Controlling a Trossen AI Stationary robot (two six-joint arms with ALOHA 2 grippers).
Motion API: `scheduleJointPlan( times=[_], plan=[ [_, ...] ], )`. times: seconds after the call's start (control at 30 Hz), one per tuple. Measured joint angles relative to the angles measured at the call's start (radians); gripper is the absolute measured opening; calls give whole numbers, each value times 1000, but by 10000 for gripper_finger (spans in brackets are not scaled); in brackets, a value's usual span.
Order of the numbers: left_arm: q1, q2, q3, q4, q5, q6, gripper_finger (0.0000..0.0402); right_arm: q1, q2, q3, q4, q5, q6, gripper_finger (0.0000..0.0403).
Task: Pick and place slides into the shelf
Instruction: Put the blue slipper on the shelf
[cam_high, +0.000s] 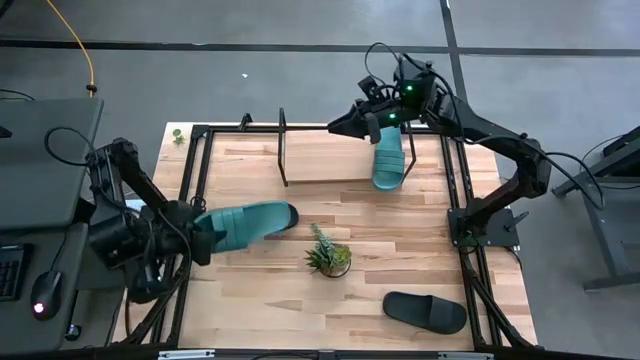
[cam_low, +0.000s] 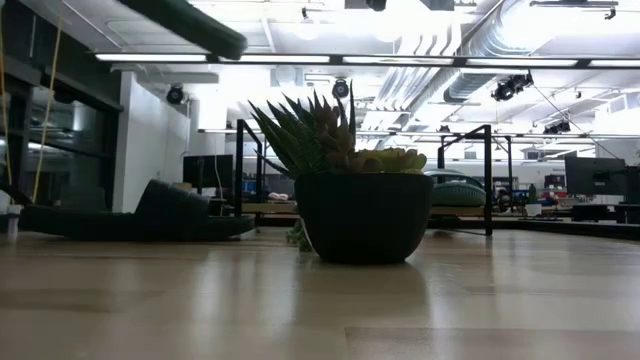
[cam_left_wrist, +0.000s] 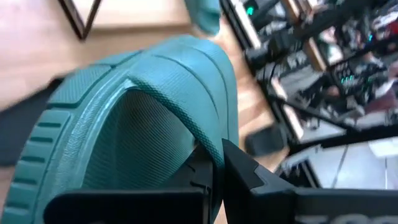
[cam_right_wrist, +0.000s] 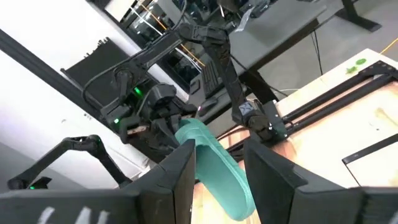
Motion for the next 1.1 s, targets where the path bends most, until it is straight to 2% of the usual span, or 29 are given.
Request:
scheduleJointPlan(
  times=[0.3, 0.47, 0.6, 0.9, 1.1],
  plan=[
    [253, -11, 83, -1, -57, 175, 10, 1, -86, 0, -8, 181, -64, 128],
    [399, -11, 130, 25, -68, 312, 11, 3, -133, 0, -48, 231, -95, 128],
    [495, -11, 152, 133, -80, 451, 11, 6, -152, 0, -105, 245, -111, 128],
    [695, 5, 157, 510, -83, 845, 12, 43, -154, 0, -154, 289, -158, 128],
    [806, 39, 157, 611, -79, 899, 12, 78, -178, 0, -151, 349, -211, 128]
  ],
)
